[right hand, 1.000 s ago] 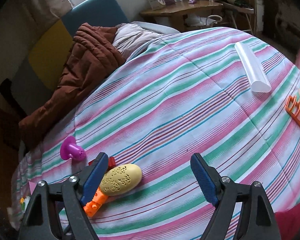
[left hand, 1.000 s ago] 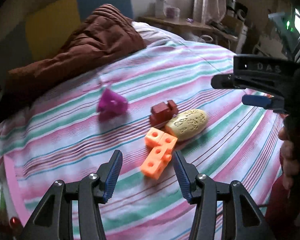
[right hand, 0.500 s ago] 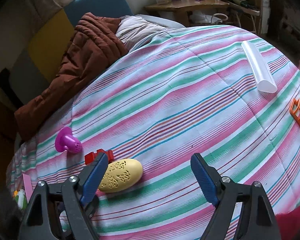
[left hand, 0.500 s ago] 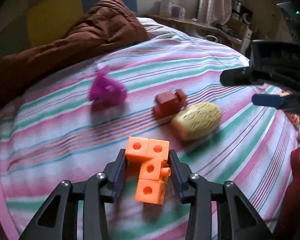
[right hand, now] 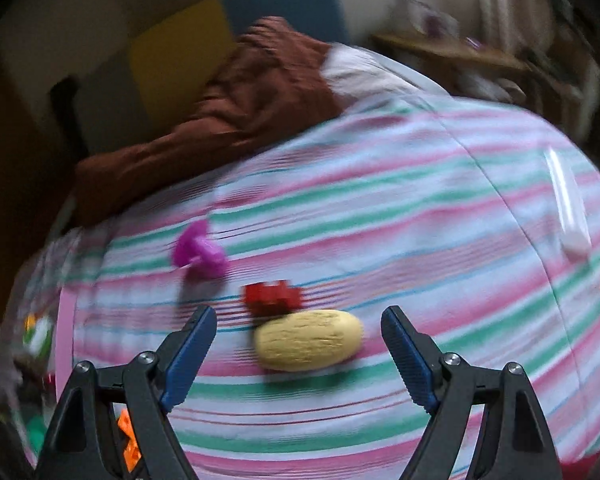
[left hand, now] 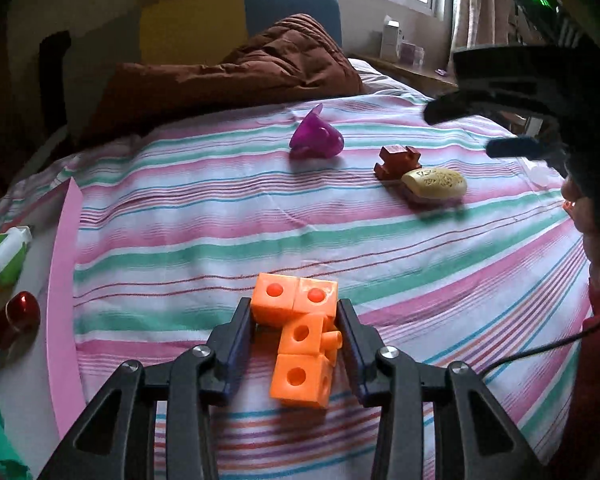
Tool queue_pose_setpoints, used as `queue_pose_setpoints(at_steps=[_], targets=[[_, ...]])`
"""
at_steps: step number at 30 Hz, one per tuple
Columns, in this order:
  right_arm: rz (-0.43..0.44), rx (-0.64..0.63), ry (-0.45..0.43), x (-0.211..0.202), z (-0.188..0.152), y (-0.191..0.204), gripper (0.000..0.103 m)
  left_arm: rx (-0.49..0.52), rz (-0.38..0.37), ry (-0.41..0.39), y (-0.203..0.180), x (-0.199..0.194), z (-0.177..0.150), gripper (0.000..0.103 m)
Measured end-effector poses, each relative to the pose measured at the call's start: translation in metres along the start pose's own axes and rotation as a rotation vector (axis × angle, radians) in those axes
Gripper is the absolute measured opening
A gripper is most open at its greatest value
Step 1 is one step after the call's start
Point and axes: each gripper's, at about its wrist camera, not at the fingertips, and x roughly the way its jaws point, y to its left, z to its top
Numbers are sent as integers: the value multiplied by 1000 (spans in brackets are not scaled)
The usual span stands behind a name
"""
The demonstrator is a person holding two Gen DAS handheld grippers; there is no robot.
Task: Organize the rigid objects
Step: 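Grasp the purple funnel with right gripper while left gripper holds the orange cubes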
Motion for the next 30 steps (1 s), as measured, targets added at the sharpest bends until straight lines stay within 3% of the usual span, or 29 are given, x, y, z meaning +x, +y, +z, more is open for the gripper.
queue_pose_setpoints(at_steps=[5, 9, 15, 18, 19, 20, 27, 30], targets=[[51, -201, 28, 15, 9, 43, 85, -8, -12, -8, 3, -1, -2, 41], [14, -421, 81, 50, 18, 78, 85, -15, -20, -17, 4, -2, -3, 41], [-32, -598, 167, 104, 30, 103, 84, -24, -28, -25, 7, -5, -5, 41], [-58, -637, 174, 124, 35, 112, 80, -28, -34, -26, 9, -5, -5, 41], [-54, -642, 166, 126, 36, 113, 71, -31, -38, -27, 10, -6, -5, 41], [-30, -638, 156, 126, 37, 115, 49, -33, -40, -28, 11, -6, -5, 41], [30, -643, 164, 106, 16, 116, 48, -34, -42, -35, 13, -8, -5, 41], [67, -611, 209, 86, -5, 109, 48, -35, -43, -35, 10, -3, -4, 41]])
